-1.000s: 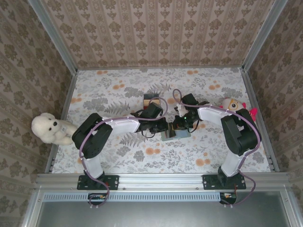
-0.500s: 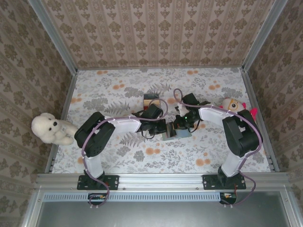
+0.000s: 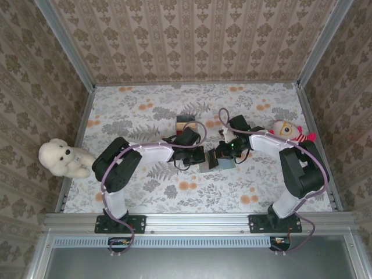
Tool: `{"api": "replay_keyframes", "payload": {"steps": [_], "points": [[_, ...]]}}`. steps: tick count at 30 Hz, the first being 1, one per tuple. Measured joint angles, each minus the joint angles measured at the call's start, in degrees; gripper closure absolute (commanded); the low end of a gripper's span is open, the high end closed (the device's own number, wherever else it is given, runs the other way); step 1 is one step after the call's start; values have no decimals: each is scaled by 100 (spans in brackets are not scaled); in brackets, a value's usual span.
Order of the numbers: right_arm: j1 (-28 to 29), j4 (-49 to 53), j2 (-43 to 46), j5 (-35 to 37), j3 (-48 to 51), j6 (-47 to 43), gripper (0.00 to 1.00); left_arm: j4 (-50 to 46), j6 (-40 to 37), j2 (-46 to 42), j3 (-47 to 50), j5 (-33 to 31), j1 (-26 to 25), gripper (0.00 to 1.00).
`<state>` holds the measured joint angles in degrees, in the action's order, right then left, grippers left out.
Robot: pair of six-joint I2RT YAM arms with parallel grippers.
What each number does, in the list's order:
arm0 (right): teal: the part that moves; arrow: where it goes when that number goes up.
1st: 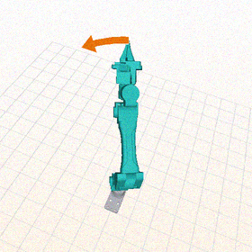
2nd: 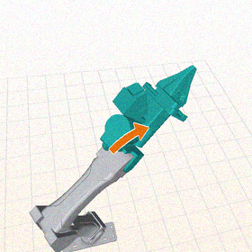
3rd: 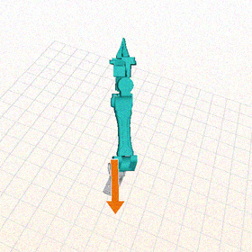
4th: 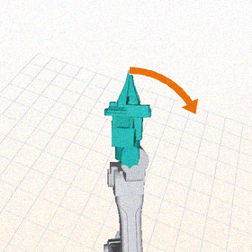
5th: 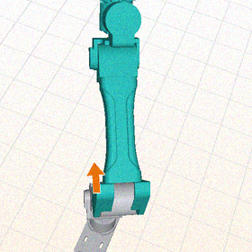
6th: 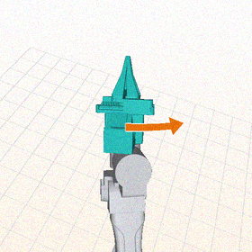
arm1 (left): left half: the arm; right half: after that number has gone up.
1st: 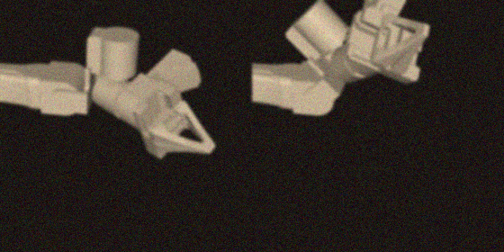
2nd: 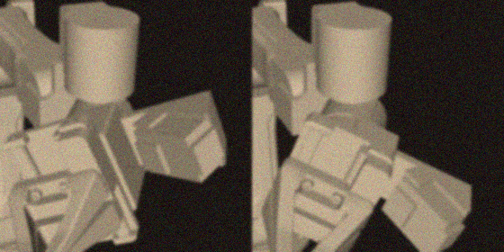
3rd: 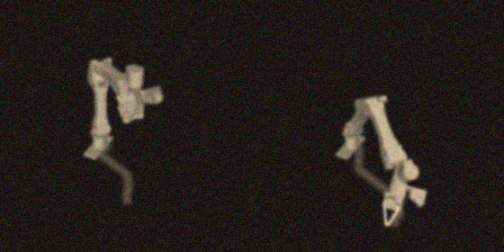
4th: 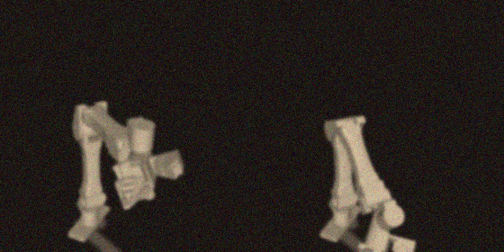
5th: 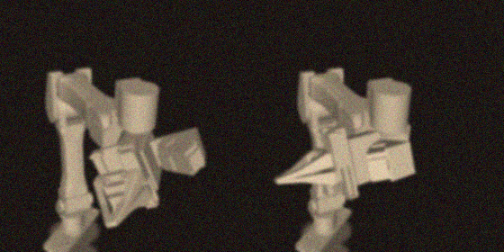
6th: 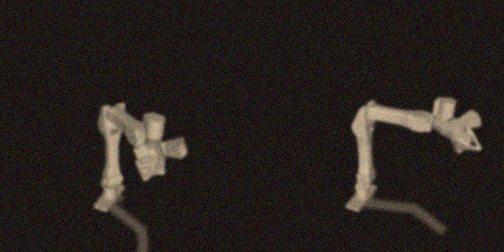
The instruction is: Take the credit cards out of the card holder
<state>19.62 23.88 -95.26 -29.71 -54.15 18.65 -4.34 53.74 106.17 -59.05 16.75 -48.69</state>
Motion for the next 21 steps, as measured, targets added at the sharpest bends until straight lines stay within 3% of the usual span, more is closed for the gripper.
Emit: {"api": "replay_keyframes", "payload": {"steps": [4,8,14,21], "points": [[0,-116,-70,-238,28,98,79,-13,0,46,-46,11,0,100],[2,-208,-114,-470,44,146,77,11,2,74,-63,24,0,100],[2,-271,-166,-509,50,190,87,11,0,74,-63,22,0,99],[-11,-90,92,-22,63,229,96,-4,-83,31,-57,20,26,86]]}}
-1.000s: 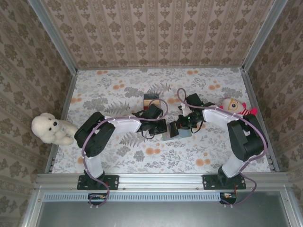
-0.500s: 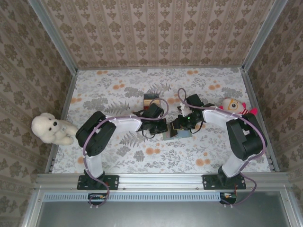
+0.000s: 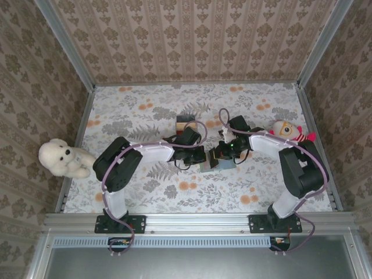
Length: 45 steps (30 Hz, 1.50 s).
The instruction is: Take the credit cards out of the card holder
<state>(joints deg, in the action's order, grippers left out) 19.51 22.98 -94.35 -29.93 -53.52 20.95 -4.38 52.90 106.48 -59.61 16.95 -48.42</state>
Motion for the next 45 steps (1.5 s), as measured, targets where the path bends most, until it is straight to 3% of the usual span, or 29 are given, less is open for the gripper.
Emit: {"api": "replay_keyframes", "payload": {"steps": [2,5,11,19,24,29,32,45], "points": [[-42,96,273,192,26,-22,96,-28,-66,-70,46,2,55,80],[-98,162,796,354,85,-57,96,-39,-216,-262,98,0,177,62],[-111,-114,1823,315,254,22,98,44,-426,-1032,138,-31,474,47],[-111,-1853,2352,-247,734,1134,98,511,-713,-2063,385,31,765,17],[-111,-2916,2306,-503,826,1882,98,946,-643,-2223,494,284,846,11],[-111,-3803,2146,-673,831,2505,98,1635,-356,-2223,684,850,968,14],[-111,-4212,2070,-750,859,2809,98,2109,-136,-2223,732,1185,1029,21],[-116,-5222,1963,-918,892,3550,98,3919,894,-2129,837,2022,1099,72]]}}
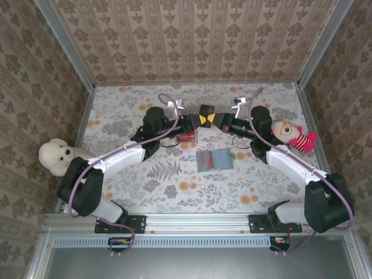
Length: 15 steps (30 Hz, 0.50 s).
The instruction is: Take the credit cards out of the card holder
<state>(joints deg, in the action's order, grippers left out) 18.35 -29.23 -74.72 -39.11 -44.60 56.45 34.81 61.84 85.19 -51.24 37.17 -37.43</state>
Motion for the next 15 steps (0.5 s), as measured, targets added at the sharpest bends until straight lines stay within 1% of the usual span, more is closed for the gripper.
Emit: {"api": "replay_keyframes", "payload": {"steps": [7,11,13,14,15], "points": [[-24,-103,-9,-24,0,105,98,588,332,140,179,120,46,81],[-46,-103,-48,-35,0,136,97,702,393,140,227,125,46,93],[-55,-105,-87,-39,0,173,92,737,393,138,234,122,52,99],[-55,-109,-101,-42,0,186,89,723,382,138,234,127,61,100],[-52,-114,-111,-44,0,201,84,706,372,138,234,136,68,100]]}}
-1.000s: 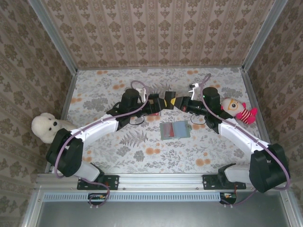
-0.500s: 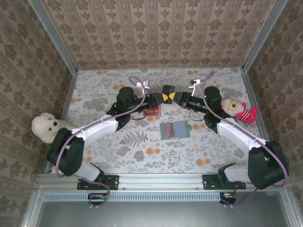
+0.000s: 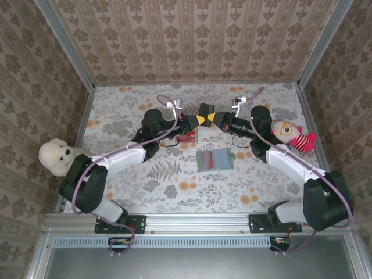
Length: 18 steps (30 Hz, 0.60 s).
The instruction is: Take the credit cards out of the card holder
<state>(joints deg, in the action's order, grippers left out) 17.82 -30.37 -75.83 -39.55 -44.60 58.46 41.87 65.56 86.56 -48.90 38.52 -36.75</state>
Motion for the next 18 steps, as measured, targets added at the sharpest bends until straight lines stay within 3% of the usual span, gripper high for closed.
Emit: {"api": "replay_keyframes", "payload": {"steps": [5,8,11,18], "points": [[-2,289,-31,15,-28,-146,41,-446,-380,-107,0,2,4,100],[2,743,22,166,-57,-422,21,-1040,-817,-295,-9,-111,50,100],[-2,1425,192,437,-120,-761,12,-1926,-1449,-540,-103,-376,186,100],[-7,2566,466,938,-315,-1405,6,-3412,-3491,-909,-400,-916,505,100]]}}
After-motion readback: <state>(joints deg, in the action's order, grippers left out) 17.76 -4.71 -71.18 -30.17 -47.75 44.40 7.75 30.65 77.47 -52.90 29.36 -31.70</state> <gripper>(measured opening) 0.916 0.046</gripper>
